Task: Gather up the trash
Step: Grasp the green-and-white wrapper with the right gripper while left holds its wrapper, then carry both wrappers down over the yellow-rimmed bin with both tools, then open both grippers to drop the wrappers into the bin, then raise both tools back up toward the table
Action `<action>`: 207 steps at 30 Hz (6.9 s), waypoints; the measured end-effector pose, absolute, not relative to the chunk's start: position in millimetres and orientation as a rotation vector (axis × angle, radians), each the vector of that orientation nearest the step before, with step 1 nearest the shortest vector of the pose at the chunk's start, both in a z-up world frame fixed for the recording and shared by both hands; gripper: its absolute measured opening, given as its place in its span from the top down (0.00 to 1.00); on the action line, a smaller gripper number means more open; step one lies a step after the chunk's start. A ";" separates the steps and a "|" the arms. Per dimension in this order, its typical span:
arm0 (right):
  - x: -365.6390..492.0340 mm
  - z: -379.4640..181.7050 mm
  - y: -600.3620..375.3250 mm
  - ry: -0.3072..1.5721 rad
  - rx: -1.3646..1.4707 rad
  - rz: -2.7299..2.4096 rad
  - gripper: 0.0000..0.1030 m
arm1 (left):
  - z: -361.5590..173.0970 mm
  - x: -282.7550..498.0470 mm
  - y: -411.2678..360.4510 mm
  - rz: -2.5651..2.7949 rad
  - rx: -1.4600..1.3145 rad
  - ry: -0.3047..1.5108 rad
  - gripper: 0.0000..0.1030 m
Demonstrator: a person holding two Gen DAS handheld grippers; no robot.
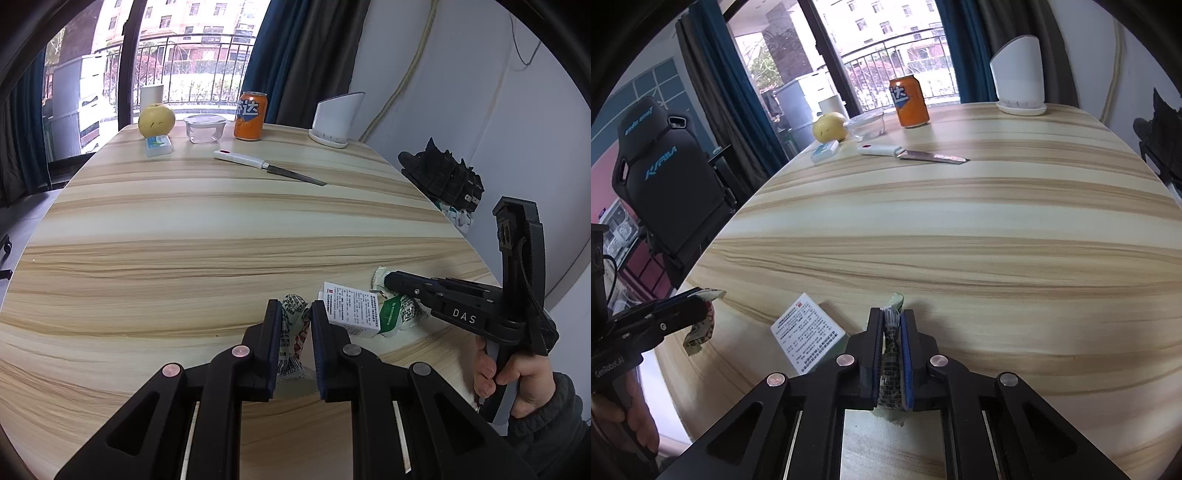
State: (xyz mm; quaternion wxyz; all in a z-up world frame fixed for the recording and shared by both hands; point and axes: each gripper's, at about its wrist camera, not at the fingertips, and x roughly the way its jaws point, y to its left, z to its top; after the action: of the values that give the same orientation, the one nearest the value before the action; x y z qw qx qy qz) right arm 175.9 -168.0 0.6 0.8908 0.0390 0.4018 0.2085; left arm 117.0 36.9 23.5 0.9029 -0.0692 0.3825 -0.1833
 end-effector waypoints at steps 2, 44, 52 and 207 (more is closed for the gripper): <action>174.4 2.2 -169.0 0.823 0.073 0.425 0.94 | 23.3 116.7 37.3 -0.380 -0.144 0.790 0.89; -19.0 94.6 -189.6 0.473 0.053 0.506 0.96 | 86.8 -6.6 1.2 -0.462 -0.059 0.558 0.89; -42.2 69.7 -188.1 0.500 0.069 0.528 0.96 | 73.9 -24.6 -5.3 -0.455 -0.027 0.547 0.89; 76.6 26.5 -157.5 0.643 -0.158 0.389 0.00 | -1.2 21.1 18.3 -0.226 -0.106 0.612 0.01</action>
State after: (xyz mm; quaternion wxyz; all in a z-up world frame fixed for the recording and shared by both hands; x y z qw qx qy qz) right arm 76.6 -157.5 26.5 0.9272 -0.0773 0.3134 0.1898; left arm 21.1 18.3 -1.2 0.9459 -0.0519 0.3004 -0.1108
